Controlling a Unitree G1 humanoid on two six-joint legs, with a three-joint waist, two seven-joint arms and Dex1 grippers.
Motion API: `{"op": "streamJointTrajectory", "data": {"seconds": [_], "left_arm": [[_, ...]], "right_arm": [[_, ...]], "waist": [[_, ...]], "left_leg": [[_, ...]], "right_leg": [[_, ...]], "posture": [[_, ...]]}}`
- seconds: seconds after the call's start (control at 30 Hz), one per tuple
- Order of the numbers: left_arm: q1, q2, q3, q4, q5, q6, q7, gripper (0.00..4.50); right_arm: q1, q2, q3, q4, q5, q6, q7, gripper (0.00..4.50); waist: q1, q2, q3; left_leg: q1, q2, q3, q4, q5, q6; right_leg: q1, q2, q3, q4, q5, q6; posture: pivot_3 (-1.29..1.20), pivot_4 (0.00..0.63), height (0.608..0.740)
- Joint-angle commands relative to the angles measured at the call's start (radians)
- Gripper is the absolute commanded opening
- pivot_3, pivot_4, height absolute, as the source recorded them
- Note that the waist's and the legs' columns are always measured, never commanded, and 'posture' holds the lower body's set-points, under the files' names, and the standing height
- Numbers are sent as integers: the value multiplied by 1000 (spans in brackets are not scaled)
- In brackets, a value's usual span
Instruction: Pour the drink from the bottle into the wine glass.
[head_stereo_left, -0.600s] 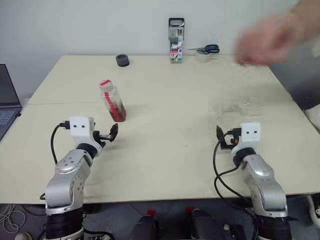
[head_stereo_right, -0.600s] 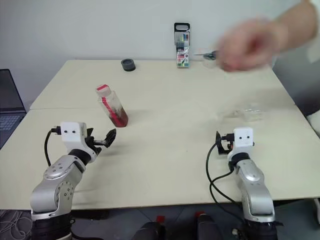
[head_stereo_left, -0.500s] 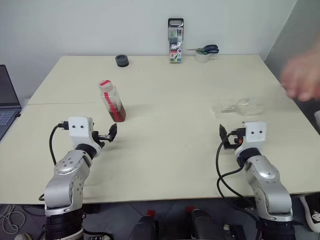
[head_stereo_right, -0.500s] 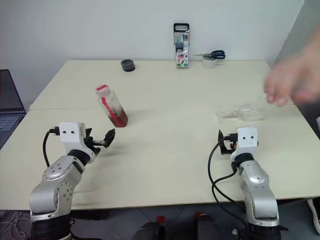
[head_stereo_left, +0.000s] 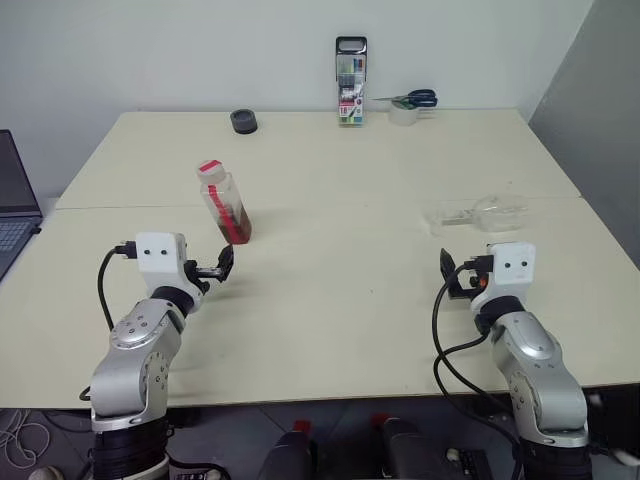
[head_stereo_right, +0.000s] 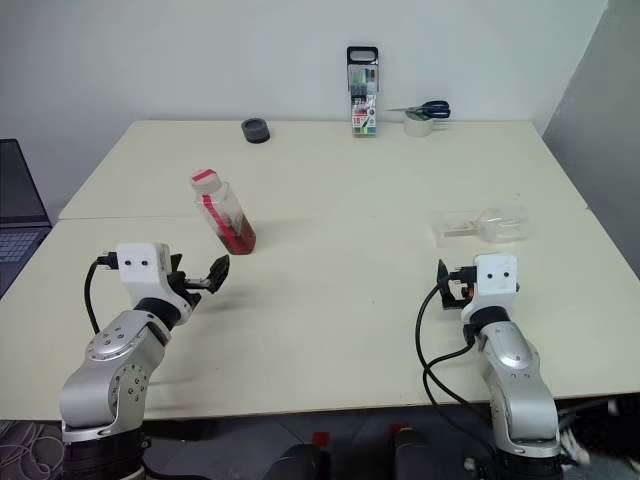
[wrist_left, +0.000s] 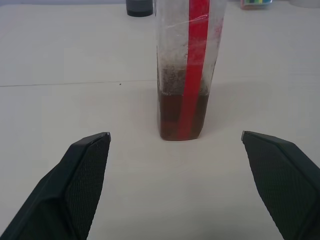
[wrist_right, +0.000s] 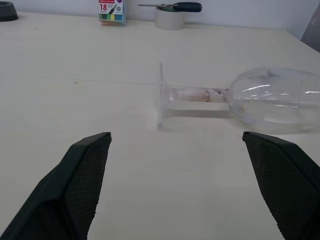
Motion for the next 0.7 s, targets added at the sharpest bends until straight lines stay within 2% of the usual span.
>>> {"op": "streamJointTrajectory", "data": {"seconds": [0.03, 0.13, 0.23, 0.5, 0.6, 0.7], "left_arm": [[-7, 1, -5, -46, 5, -3, 11, 4482], [-12, 0, -10, -44, 4, -3, 14, 4482], [-25, -3, -18, -38, 3, -4, 19, 4482], [-75, -3, -28, 20, 12, -28, 15, 4482], [-87, 4, -41, 40, 24, -44, 5, 4482], [-105, -2, -44, 57, 28, -51, 8, 4482]], "right_arm": [[-20, -8, -9, -28, 4, -9, 5, 4500], [-43, -29, 12, -20, 2, -15, 35, 4500], [-107, -76, 42, -12, 46, -5, 134, 4500], [-384, -251, 25, 24, 447, 160, 585, 4500], [-426, -268, 27, 55, 525, 194, 644, 4500], [-448, -267, 56, 57, 540, 196, 664, 4500]], "waist": [[0, 0, 0], [0, 0, 0], [0, 0, 0], [-1, 0, 0], [-1, -1, 0], [1, -1, 0]], "left_leg": [[0, 0, 0, 0, 0, 0], [0, 0, 0, 0, 0, 0], [0, 0, 0, 0, 0, 0], [0, 0, 0, 1, 0, 1], [0, 0, -1, 1, -1, 2], [-1, 0, -1, 1, -1, 2]], "right_leg": [[0, 0, 0, 0, 0, 0], [0, 0, 0, 0, 0, 0], [0, 0, 0, 0, 0, 0], [1, 1, -1, 1, 0, 0], [1, 0, -1, 0, 0, 0], [0, 0, -1, 0, 0, 0]], "posture": [[0, 150, 740], [0, 150, 740], [0, 150, 740], [0, 150, 740], [0, 150, 740], [0, 150, 740]]}}
